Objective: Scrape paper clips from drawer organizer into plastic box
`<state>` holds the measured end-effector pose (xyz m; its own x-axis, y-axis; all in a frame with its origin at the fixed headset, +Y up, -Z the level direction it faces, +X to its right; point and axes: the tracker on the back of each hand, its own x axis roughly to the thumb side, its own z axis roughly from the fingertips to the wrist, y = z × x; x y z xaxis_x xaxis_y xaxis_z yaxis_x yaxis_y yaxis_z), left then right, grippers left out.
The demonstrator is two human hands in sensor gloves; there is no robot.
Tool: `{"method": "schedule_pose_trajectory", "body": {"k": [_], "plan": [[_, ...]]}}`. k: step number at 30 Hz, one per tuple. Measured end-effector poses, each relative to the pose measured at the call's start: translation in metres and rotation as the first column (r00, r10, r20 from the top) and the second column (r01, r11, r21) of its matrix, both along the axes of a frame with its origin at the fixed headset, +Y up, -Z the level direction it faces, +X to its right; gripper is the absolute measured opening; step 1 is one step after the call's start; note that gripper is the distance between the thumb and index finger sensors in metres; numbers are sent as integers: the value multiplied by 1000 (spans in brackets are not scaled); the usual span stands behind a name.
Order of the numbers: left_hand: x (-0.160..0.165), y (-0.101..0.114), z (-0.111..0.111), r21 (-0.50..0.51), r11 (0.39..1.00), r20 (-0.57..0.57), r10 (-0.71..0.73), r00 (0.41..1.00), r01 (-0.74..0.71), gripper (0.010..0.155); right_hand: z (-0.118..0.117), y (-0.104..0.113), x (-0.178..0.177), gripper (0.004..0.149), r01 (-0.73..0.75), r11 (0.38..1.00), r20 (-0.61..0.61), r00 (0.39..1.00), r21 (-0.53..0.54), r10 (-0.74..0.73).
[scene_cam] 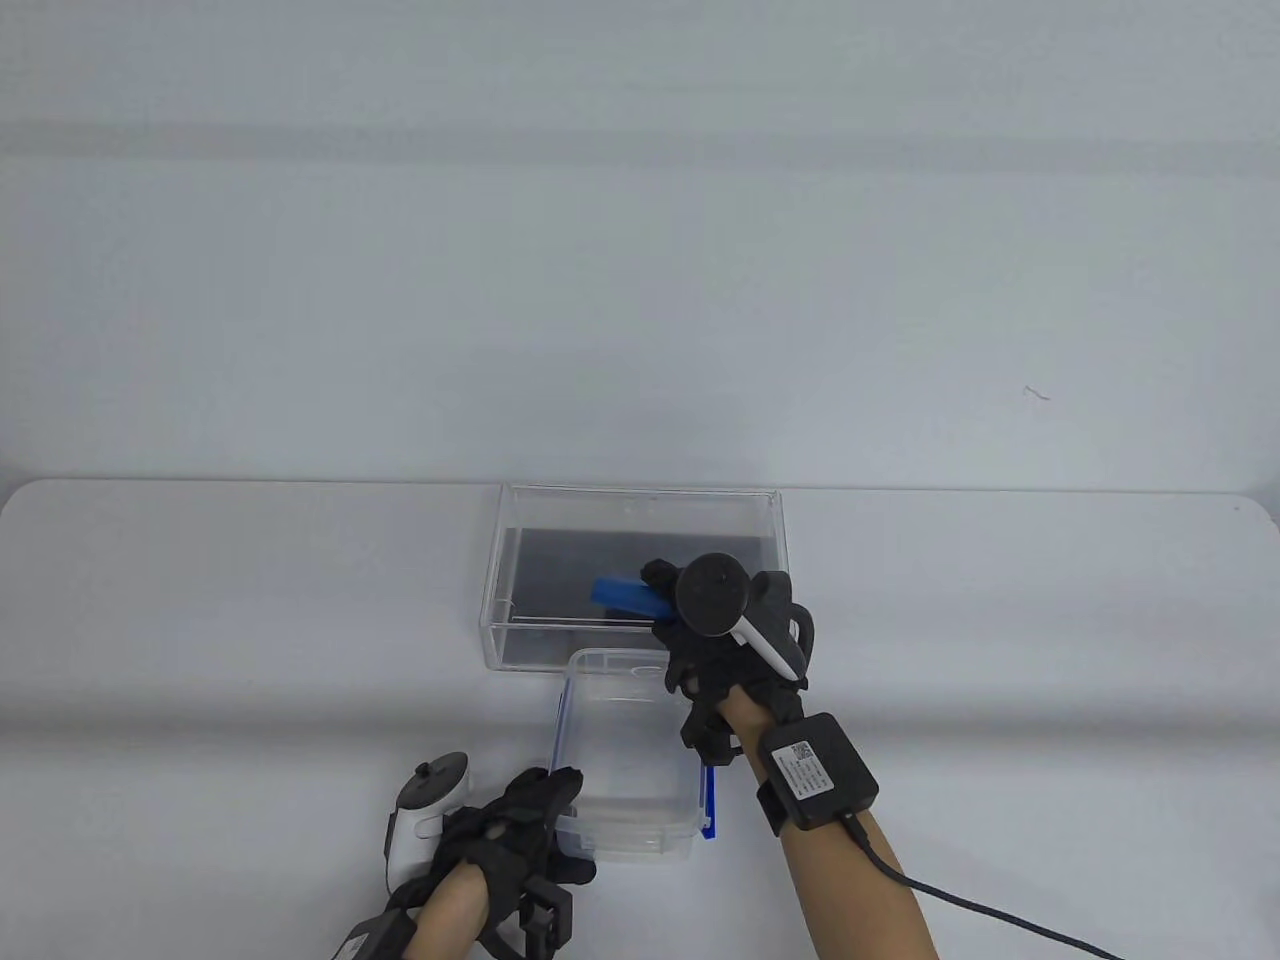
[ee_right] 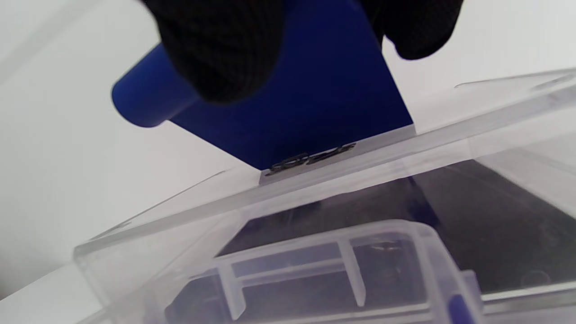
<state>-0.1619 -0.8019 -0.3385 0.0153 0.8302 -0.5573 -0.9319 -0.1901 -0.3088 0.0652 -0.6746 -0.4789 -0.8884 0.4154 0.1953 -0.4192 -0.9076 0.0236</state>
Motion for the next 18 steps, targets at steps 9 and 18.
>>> {"method": "schedule_pose_trajectory", "body": {"k": [9,18], "plan": [[-2,0,-1,10,1000,4,-21,1000,21,88,40,28,1,63,83,969,-208,969,-234,-134],[-3,2,-3,40,997,23,-66,998,66,87,88,34,29,63,205,973,-107,970,-108,-216]]}}
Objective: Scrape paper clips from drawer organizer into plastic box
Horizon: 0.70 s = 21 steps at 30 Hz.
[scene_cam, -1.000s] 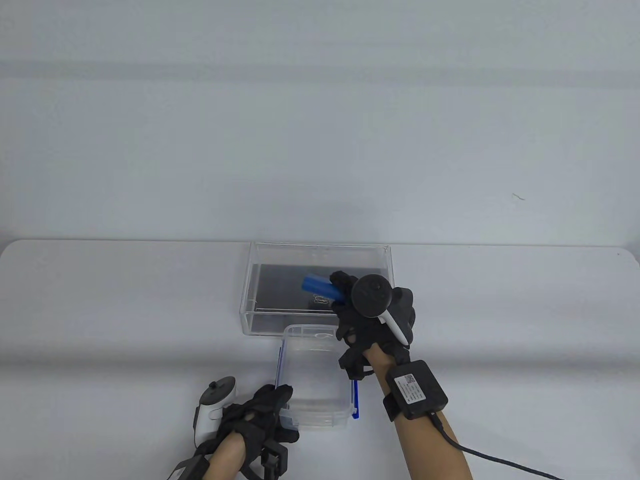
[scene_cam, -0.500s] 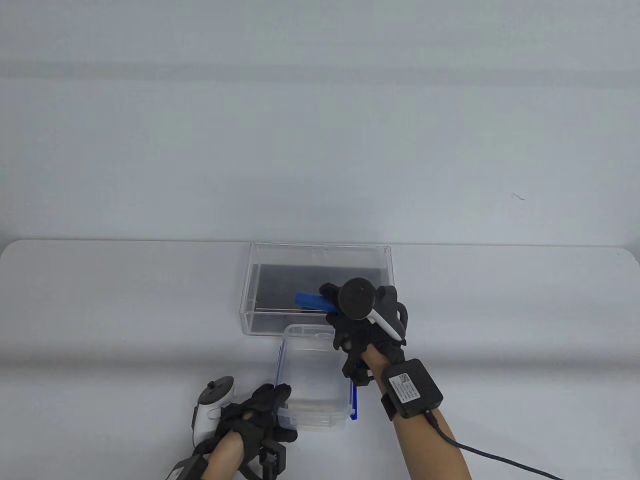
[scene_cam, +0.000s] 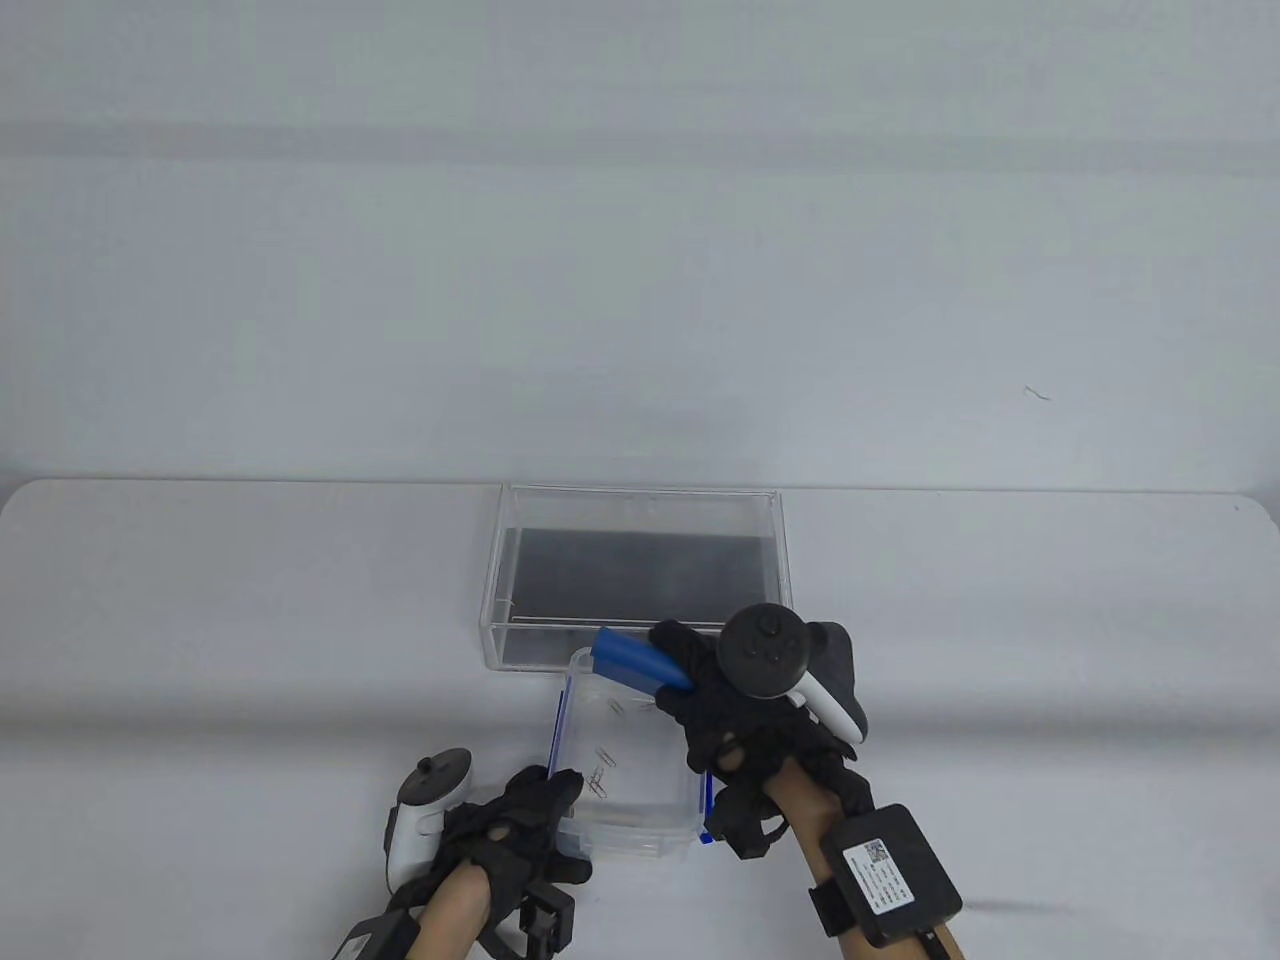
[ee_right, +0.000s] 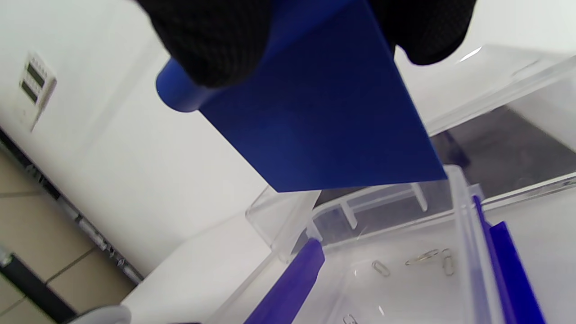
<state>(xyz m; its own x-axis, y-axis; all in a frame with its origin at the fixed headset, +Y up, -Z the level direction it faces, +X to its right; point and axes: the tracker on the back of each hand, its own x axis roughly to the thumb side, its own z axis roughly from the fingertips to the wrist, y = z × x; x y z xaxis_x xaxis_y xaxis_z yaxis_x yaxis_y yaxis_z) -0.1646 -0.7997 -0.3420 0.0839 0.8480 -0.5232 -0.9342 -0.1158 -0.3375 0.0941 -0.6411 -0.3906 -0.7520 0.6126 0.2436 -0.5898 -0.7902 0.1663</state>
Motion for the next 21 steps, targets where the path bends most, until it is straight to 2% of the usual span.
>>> {"method": "schedule_pose_trajectory", "body": {"k": [5,8,13,18,21], "plan": [[-5,9,-3,43,999,46,-34,998,32,87,31,-1,33,63,107,991,151,982,75,-117],[-10,16,-3,73,997,40,-44,998,41,86,51,-8,54,63,164,978,255,948,127,-192],[-16,27,-3,114,992,34,-51,998,47,86,76,-33,77,63,222,958,381,882,182,-276],[-21,37,-5,142,989,18,-35,999,32,85,82,-65,89,62,236,954,431,853,183,-294],[-25,40,-5,154,988,1,-20,1000,20,85,81,-71,93,62,214,960,436,857,183,-274]]}}
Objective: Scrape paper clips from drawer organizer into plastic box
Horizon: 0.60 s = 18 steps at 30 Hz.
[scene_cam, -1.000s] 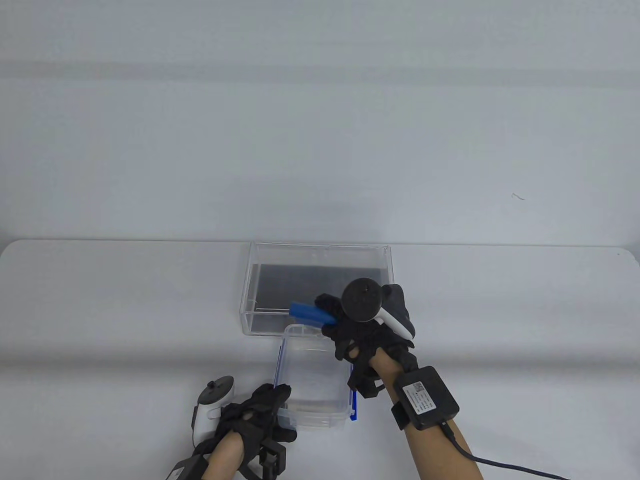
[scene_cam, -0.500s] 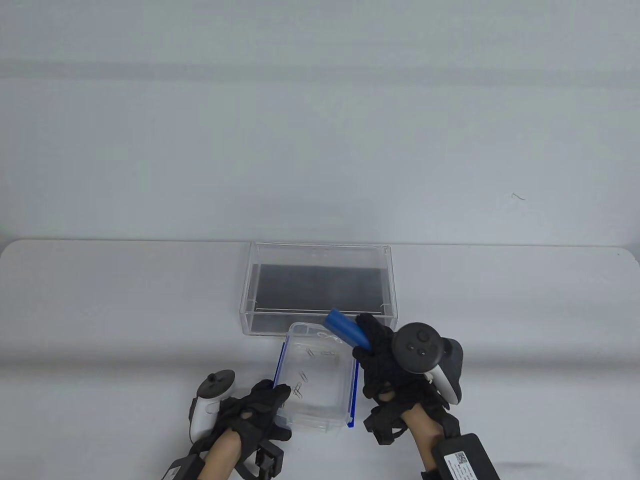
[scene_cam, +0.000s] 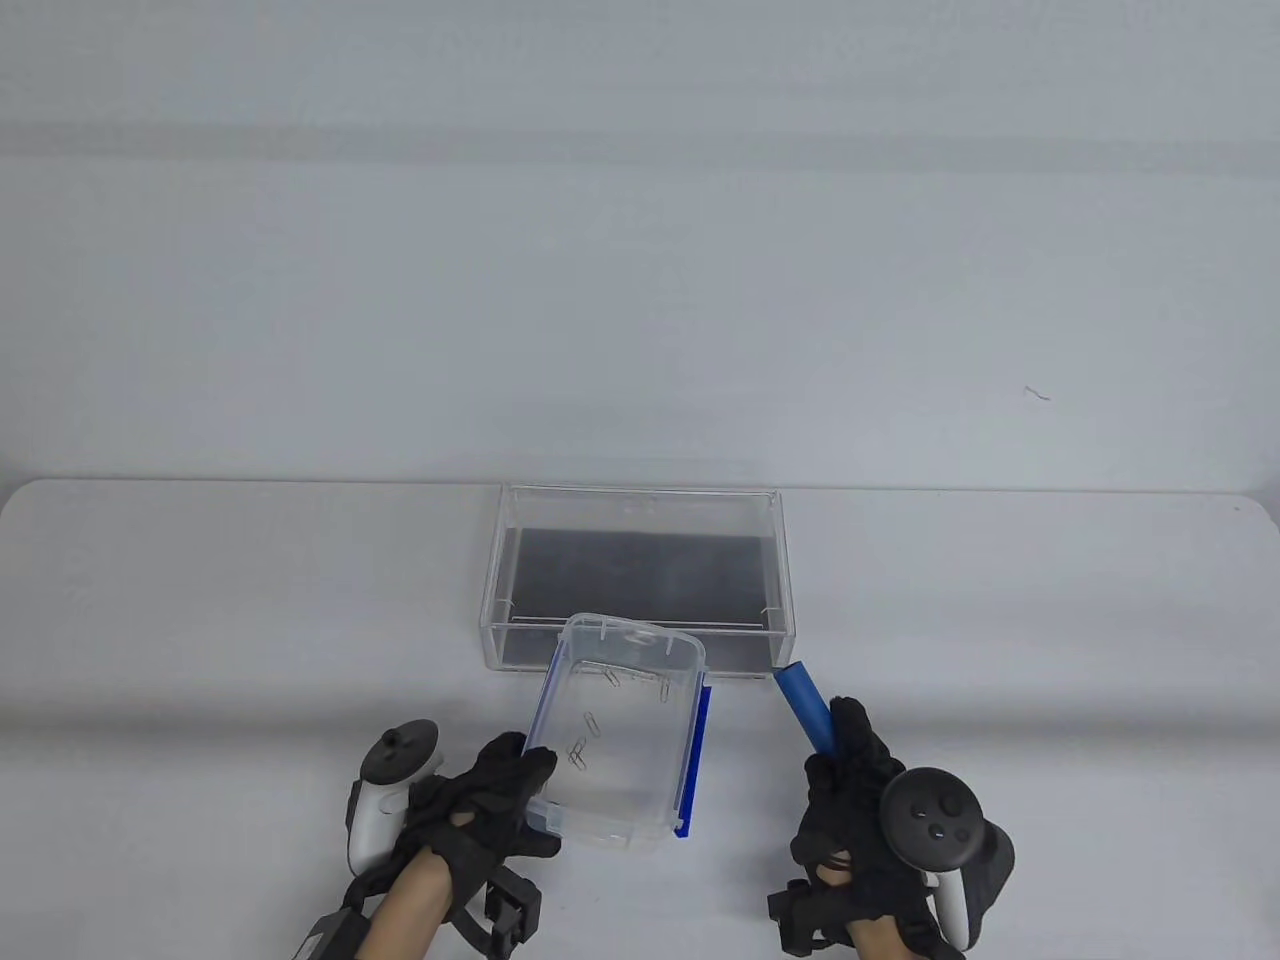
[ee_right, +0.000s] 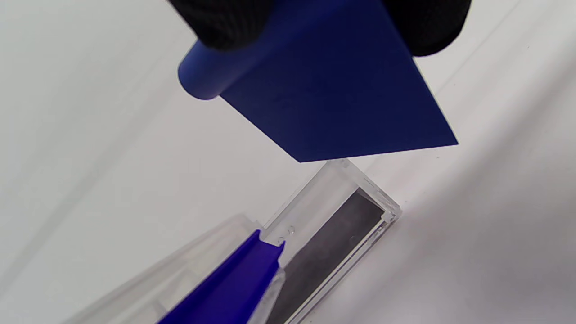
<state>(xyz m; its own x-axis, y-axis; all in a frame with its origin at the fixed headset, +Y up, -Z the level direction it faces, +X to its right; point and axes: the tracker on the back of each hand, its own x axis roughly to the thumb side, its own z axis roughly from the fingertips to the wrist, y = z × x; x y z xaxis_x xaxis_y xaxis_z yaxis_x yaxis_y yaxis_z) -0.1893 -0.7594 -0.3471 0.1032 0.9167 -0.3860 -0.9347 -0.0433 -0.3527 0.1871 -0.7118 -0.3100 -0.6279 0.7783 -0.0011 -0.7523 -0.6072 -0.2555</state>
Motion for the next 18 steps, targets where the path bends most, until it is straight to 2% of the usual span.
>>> {"method": "schedule_pose_trajectory", "body": {"k": [8,13,18], "plan": [[-32,16,-4,50,999,-126,13,992,-7,84,3,-13,10,62,-5,999,0,1000,-33,5],[-73,36,-4,129,992,-251,44,967,-12,83,2,-17,13,62,-23,998,2,1000,-51,23],[-123,47,0,171,983,-381,-2,924,72,80,2,-16,12,62,-21,998,-7,1000,-55,20]]}}
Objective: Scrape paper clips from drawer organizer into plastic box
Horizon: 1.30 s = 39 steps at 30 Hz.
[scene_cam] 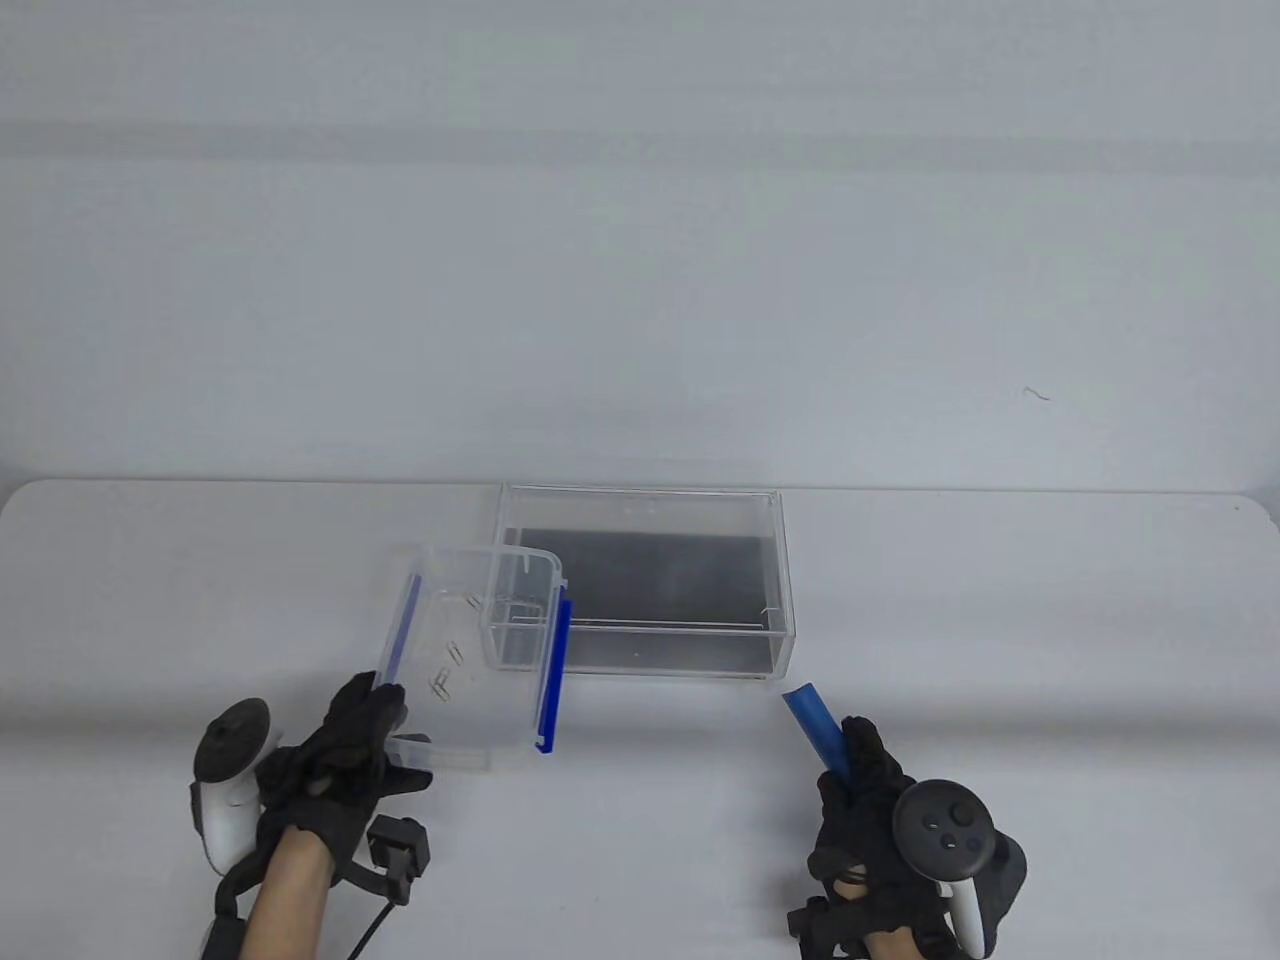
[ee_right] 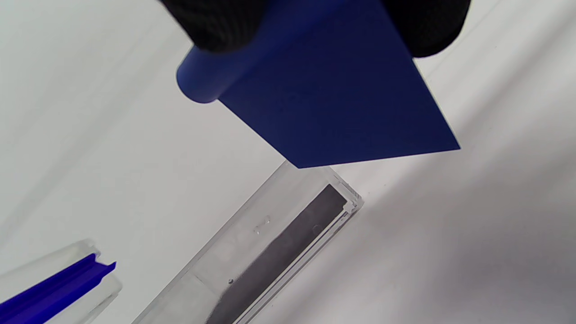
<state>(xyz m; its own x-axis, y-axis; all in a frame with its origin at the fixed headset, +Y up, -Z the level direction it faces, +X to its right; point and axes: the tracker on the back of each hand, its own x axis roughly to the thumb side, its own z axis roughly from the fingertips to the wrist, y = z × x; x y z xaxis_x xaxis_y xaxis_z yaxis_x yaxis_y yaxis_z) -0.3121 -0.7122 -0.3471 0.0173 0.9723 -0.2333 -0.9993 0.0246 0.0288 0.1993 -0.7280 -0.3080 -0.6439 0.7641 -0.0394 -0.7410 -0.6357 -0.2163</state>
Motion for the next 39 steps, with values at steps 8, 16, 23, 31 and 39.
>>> {"method": "schedule_pose_trajectory", "body": {"k": [8,16,23,31,39], "plan": [[-59,-11,7,-55,996,-176,-79,981,70,75,0,0,0,62,-27,1000,7,1000,16,27],[-89,-39,15,-187,971,-267,-195,944,148,71,-2,-2,-6,62,-65,998,-27,998,-3,65],[-97,-43,16,-230,948,-257,-278,926,220,69,-2,-3,-11,63,-91,996,-47,995,-10,90],[-104,-42,16,-317,856,-223,-486,845,409,63,-3,-5,-15,63,-114,993,-63,992,-25,112],[-104,-45,13,-412,736,-142,-635,759,538,61,-3,-5,-15,63,-134,990,-58,990,-37,132]]}}
